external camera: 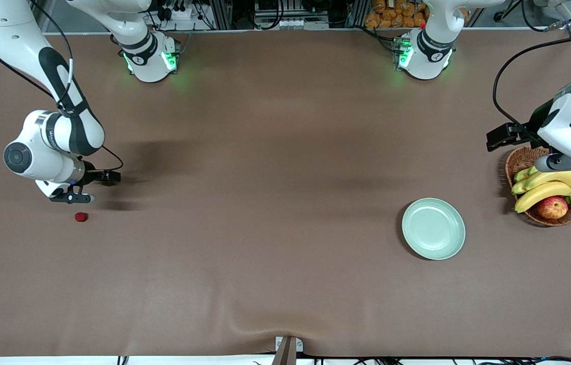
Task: Collect all strawberries into plate
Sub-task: 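Grasp the green-topped strawberry with the right gripper while the left gripper nears the plate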
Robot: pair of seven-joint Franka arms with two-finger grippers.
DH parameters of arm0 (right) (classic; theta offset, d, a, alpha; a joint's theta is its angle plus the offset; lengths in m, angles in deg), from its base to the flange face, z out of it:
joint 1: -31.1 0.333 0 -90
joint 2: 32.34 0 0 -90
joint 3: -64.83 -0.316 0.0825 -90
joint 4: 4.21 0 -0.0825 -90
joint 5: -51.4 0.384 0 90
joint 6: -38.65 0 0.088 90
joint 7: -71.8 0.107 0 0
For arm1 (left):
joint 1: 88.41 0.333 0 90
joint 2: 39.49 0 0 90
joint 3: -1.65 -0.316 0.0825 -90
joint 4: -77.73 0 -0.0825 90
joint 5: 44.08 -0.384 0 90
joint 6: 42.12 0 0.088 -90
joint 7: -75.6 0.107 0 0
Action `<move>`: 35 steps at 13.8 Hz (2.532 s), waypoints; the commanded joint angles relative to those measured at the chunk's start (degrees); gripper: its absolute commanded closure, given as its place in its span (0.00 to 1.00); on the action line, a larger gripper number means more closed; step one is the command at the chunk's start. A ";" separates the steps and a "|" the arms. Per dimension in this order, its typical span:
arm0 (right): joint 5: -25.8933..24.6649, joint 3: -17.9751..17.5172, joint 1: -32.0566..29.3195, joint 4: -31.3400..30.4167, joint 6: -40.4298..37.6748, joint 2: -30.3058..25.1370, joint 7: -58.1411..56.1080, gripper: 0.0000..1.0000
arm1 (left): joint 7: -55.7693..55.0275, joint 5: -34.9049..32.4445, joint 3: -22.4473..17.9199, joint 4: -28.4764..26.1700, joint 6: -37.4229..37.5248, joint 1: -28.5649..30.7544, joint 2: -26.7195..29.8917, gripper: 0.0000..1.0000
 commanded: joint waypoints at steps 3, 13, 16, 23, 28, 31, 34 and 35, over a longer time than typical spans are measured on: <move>-4.68 -0.46 -1.49 -0.66 -2.36 -4.20 -2.10 0.00 | 0.04 0.72 0.07 -0.63 -0.95 -0.19 0.19 0.00; -4.68 -0.46 -1.67 -0.66 0.36 -1.13 -2.01 0.00 | -0.14 0.63 -0.01 -0.63 -2.80 -0.89 -1.92 0.38; -4.68 -0.46 -1.41 -0.40 2.12 0.63 -2.01 0.00 | -0.14 0.72 -0.01 -0.63 -3.15 -1.24 -2.45 0.28; -4.60 -0.54 -1.58 -0.49 2.39 2.31 -1.66 0.66 | -0.84 0.63 -0.01 -1.33 -4.20 -1.24 -3.15 0.00; -4.60 -0.54 -1.41 -0.05 1.86 2.31 -1.57 1.00 | -1.28 0.72 -0.01 -1.86 -5.34 -2.12 -3.68 0.00; -4.60 -0.81 -0.53 2.93 1.07 0.82 -1.92 1.00 | -5.57 0.55 -0.01 -2.04 -7.18 -4.05 -5.08 0.00; -4.51 -0.81 3.94 9.59 -4.01 -1.55 -1.74 1.00 | -8.57 0.55 -0.01 -1.77 -10.26 -5.11 -7.54 0.00; -4.33 -0.89 6.22 13.10 -6.90 -1.91 -1.74 1.00 | -8.66 0.55 -0.01 -1.68 -11.31 -5.11 -8.42 0.00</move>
